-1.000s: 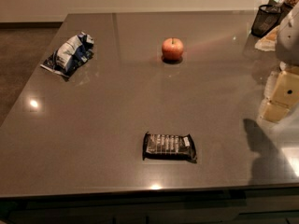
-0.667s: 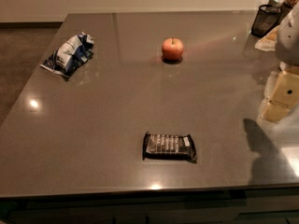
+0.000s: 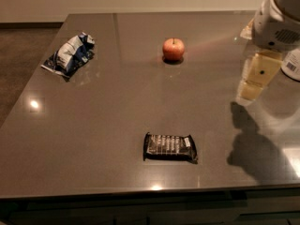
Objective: Pick apple
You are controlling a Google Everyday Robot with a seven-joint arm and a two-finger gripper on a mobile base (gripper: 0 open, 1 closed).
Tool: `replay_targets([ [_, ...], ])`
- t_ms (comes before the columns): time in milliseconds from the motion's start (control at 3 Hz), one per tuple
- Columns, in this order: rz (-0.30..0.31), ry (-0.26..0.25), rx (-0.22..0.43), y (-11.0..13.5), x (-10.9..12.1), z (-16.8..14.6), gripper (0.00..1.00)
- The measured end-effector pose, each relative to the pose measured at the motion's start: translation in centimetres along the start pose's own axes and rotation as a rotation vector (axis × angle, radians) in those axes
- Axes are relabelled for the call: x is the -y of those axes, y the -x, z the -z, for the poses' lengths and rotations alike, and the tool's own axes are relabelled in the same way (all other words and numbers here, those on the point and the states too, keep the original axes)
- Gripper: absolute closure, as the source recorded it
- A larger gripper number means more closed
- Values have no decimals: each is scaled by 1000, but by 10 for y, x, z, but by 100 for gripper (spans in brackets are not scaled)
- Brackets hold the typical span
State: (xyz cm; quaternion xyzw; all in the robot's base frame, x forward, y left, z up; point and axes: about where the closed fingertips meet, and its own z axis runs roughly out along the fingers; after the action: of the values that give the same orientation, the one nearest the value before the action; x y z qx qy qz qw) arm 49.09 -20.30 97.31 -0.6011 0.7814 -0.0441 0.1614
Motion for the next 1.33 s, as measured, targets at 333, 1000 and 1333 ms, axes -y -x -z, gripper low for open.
replay_targets([
  [333,-66,-40,14,19,42,-24,0],
  [1000,-216,-56,90,47,93,-68,0],
  [1333,-277,-50,118,64,111,-98,0],
])
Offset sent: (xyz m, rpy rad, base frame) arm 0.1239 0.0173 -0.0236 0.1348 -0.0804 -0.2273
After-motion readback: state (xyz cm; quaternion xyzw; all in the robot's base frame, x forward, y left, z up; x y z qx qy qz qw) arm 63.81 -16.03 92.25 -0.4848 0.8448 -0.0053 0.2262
